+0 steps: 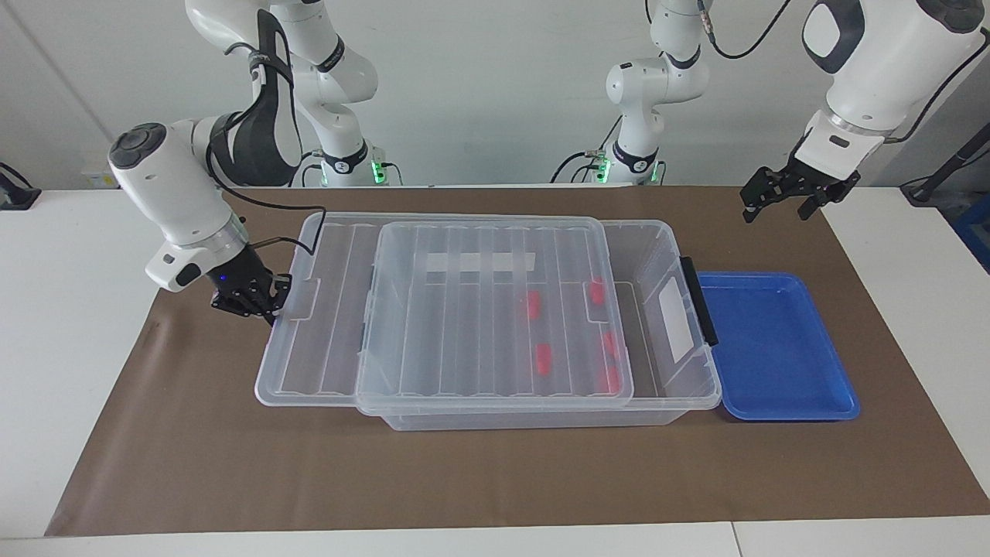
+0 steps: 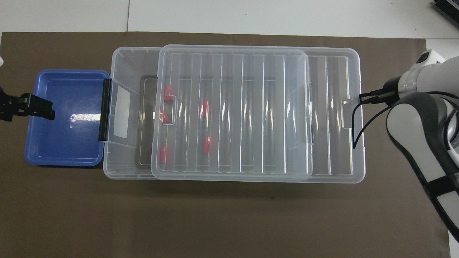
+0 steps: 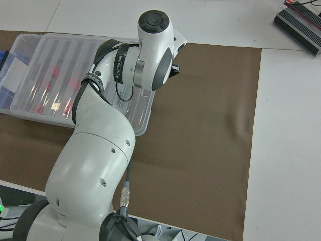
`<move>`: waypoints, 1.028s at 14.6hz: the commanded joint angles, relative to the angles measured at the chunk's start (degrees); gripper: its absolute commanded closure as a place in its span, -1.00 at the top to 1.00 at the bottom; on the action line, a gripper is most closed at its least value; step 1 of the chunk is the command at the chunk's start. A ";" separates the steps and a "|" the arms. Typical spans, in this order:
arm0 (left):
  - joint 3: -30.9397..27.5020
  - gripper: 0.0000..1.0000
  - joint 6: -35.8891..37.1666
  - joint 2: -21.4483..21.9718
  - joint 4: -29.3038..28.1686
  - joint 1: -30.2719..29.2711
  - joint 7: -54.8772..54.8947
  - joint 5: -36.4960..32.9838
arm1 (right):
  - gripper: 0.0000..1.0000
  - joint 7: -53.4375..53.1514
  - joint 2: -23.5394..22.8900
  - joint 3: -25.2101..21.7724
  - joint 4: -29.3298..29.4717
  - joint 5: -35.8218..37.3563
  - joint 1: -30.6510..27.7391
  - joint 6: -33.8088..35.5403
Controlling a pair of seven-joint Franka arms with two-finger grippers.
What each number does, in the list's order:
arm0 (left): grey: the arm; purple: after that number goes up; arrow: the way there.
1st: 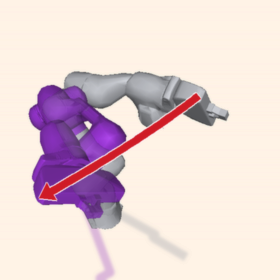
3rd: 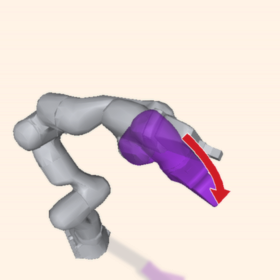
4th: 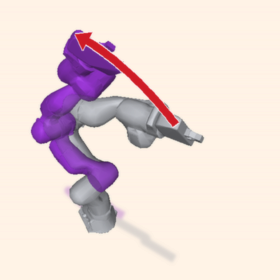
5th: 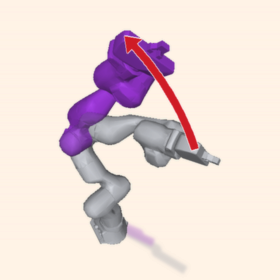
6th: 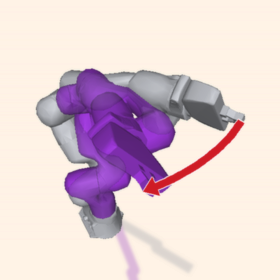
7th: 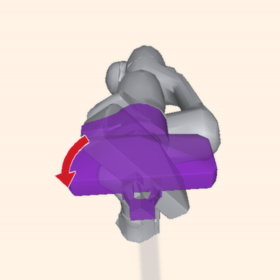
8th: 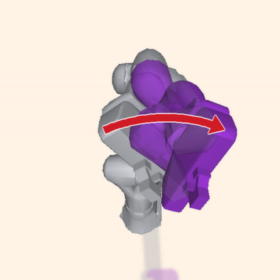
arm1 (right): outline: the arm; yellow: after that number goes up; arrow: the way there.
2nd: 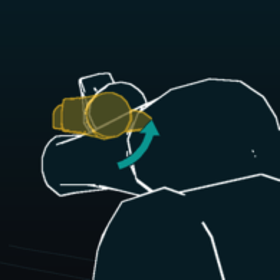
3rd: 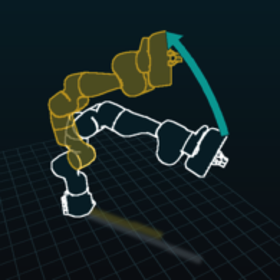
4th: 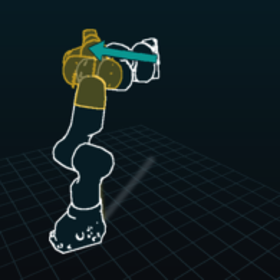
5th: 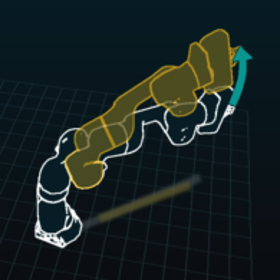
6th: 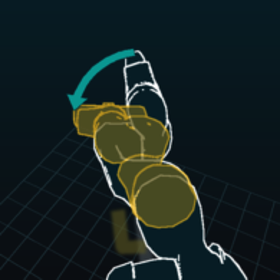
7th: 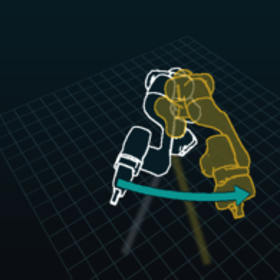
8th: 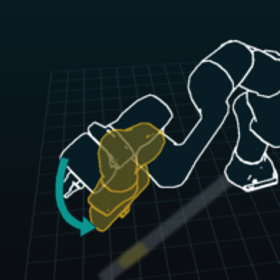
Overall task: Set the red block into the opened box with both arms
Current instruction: 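Push the clear lid back over the box with the right gripper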
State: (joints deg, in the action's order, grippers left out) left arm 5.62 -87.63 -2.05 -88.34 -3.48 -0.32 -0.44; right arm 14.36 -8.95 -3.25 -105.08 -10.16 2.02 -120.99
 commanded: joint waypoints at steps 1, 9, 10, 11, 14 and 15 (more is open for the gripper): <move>0.01 1.00 0.17 0.47 -0.60 0.14 -0.03 0.36 | -1.00 -2.93 0.08 0.18 -0.13 -1.62 1.75 -2.30; 0.01 1.00 0.17 0.73 -0.87 0.14 -0.03 0.36 | -1.00 -11.01 -0.01 0.18 -0.21 -1.62 7.12 -3.20; 0.01 1.00 0.17 0.82 -0.87 0.14 -0.03 0.36 | -1.00 -11.63 -0.01 0.18 -0.21 -1.62 7.64 -3.20; 0.01 1.00 0.17 0.73 -0.87 0.14 -0.03 0.36 | -1.00 -11.99 -0.01 0.18 -0.21 -1.62 8.09 -3.20; 0.01 1.00 0.17 0.82 -0.87 0.14 -0.03 0.36 | -1.00 -12.16 -0.01 0.26 -0.21 -1.62 8.26 -3.20; 0.01 1.00 0.09 0.82 -0.87 0.14 -0.03 0.36 | -1.00 -12.60 -0.01 0.26 -0.21 -1.62 8.70 -3.11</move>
State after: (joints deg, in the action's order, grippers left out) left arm 5.72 -87.63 -2.05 -88.35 -3.47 -0.32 -0.44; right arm 2.89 -8.95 -3.15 -105.00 -10.16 9.93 -123.00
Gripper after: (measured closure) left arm 0.000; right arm 0.991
